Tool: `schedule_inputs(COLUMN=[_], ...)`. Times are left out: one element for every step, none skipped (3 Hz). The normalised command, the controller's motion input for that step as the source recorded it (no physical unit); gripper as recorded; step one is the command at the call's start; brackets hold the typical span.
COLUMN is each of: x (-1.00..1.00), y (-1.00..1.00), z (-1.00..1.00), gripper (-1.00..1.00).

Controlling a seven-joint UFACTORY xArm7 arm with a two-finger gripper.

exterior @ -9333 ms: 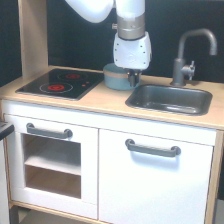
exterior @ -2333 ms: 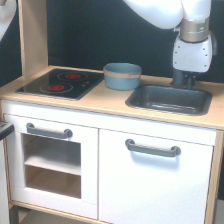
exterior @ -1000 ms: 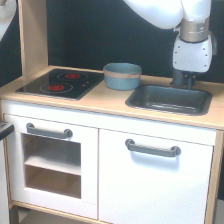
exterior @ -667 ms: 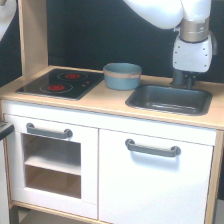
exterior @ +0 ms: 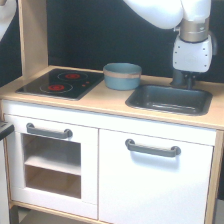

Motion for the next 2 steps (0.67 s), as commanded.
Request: schedule_inputs(x=[1.00, 1.00], y=[1.00, 0.89], z=[1.00, 1.00], gripper=[-1.00, -1.00])
